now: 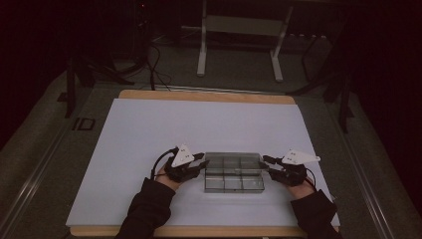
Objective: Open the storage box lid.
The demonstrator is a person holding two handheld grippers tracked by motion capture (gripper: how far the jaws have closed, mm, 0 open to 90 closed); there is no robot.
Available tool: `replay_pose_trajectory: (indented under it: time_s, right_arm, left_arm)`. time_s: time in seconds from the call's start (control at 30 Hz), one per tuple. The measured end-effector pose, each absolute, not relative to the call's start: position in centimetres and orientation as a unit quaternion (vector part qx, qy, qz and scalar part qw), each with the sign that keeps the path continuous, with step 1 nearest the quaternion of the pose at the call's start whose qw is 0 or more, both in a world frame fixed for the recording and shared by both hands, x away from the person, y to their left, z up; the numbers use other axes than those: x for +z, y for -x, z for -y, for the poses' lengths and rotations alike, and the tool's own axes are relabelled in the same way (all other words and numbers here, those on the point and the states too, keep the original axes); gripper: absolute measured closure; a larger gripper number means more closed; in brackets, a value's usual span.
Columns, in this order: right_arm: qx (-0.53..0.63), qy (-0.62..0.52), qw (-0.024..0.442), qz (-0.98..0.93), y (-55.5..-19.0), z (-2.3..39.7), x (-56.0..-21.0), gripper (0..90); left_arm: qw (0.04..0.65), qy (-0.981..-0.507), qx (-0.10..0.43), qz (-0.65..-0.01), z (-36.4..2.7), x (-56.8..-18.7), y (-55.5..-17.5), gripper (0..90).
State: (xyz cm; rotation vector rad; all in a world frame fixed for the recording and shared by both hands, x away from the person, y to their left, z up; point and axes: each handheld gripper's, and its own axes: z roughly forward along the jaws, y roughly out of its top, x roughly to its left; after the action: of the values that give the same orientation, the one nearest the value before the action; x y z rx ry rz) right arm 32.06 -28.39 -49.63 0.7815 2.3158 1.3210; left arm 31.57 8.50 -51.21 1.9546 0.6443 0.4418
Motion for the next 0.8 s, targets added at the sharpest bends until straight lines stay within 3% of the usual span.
replay_pose_trajectory:
  time_s: [0.33,0.8]
  right_arm:
    - [0.459,-0.282,0.214,-0.815,-32.4,27.8,-49.6,74.7]
    - [0.47,-0.311,0.208,-0.8,-33.6,27.6,-49.3,77.6]
  left_arm:
    - [0.502,-0.797,0.193,-0.275,-8.2,-51.7,-32.4,75.2]
    - [0.512,-0.781,0.204,-0.294,-8.0,-51.7,-33.2,80.1]
